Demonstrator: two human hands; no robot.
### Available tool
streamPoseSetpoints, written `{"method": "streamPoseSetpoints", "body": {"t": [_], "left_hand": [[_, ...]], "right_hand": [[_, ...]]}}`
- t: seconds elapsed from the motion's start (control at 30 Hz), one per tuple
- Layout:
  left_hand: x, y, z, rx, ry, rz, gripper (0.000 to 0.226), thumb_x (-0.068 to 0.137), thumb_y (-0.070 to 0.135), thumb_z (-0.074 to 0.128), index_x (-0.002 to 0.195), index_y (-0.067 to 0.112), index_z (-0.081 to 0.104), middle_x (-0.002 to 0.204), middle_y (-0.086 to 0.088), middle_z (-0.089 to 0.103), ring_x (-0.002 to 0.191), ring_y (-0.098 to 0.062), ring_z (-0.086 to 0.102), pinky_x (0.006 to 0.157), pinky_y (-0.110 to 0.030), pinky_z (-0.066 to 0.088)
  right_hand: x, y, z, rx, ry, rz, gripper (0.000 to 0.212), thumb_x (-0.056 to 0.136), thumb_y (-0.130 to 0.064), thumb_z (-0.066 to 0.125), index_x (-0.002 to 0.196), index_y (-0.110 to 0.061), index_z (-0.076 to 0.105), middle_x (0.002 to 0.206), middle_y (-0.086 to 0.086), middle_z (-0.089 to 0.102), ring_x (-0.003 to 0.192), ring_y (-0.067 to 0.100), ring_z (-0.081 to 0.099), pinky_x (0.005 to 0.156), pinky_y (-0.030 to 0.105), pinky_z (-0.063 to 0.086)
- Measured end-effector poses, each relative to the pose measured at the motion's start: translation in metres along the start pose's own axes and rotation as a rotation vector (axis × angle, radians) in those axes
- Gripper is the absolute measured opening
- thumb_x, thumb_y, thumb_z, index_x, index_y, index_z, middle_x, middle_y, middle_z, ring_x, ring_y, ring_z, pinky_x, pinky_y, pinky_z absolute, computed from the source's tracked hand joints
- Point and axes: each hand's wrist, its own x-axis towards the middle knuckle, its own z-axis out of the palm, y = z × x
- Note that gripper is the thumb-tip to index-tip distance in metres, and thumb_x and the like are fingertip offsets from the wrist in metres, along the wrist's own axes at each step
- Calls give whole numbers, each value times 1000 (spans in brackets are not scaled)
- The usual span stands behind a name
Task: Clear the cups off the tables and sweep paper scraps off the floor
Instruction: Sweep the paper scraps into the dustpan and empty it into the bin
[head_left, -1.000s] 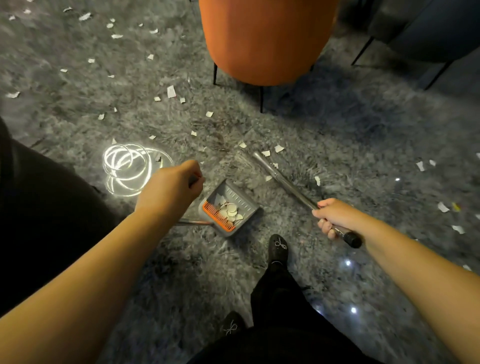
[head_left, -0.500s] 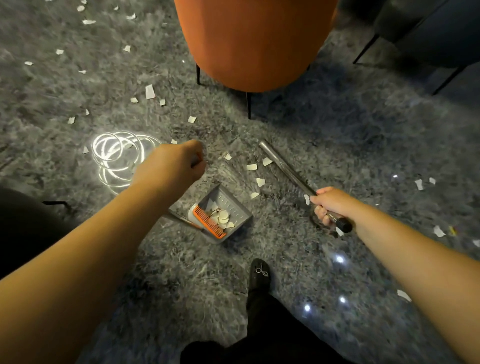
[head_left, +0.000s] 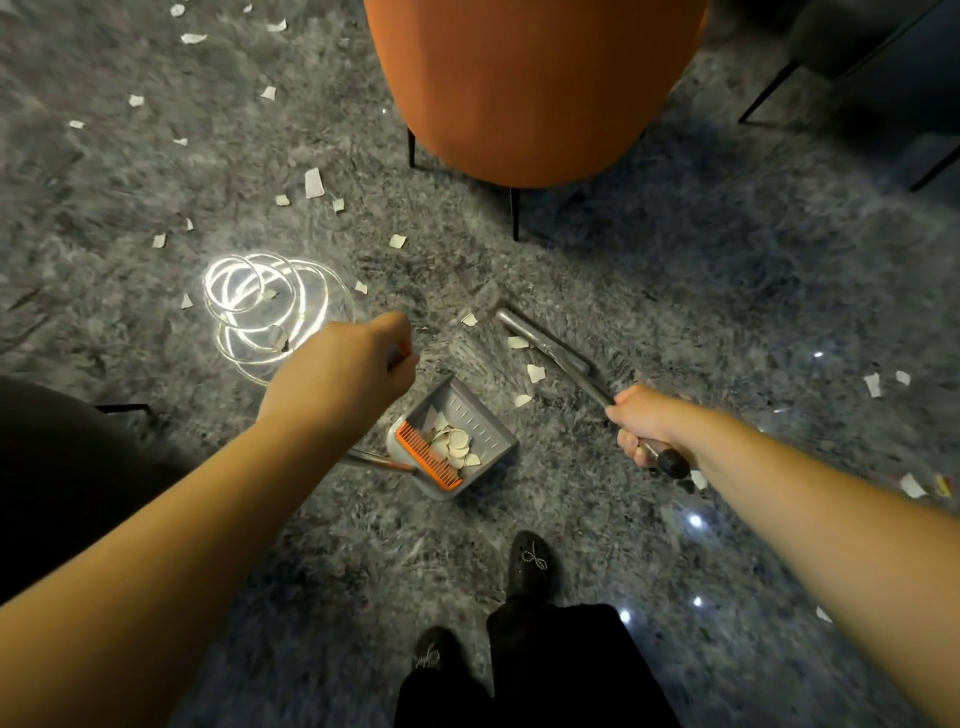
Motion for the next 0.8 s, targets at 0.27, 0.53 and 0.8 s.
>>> {"method": "streamPoseSetpoints", "body": {"t": [0.27, 0.53, 0.8], "left_hand": [[-17, -2, 9, 0, 39, 60, 14, 91, 33, 61, 87, 21, 54, 67, -6, 59, 63, -32, 57, 52, -34, 48], [-34, -12, 8, -37, 68, 107, 10, 89, 26, 62, 85, 18, 58, 65, -3, 53, 62, -29, 53, 54, -31, 41], [-52, -14, 4, -84, -1, 170, 13, 88, 33, 64, 83, 23, 56, 64, -2, 54, 59, -25, 53, 54, -29, 38]], "right_hand": [[-39, 59, 65, 25, -33, 54, 28, 103, -20, 40, 129, -23, 32, 57, 7, 41, 35, 11, 34, 37, 16, 34], [-96, 101, 138, 190, -125, 31, 34, 104, -17, 39, 136, -19, 31, 60, 7, 36, 30, 7, 33, 35, 11, 31], [-140, 143, 154, 451, -103, -5, 16, 104, -19, 40, 118, -24, 39, 58, 4, 38, 29, 5, 33, 34, 12, 30]]}}
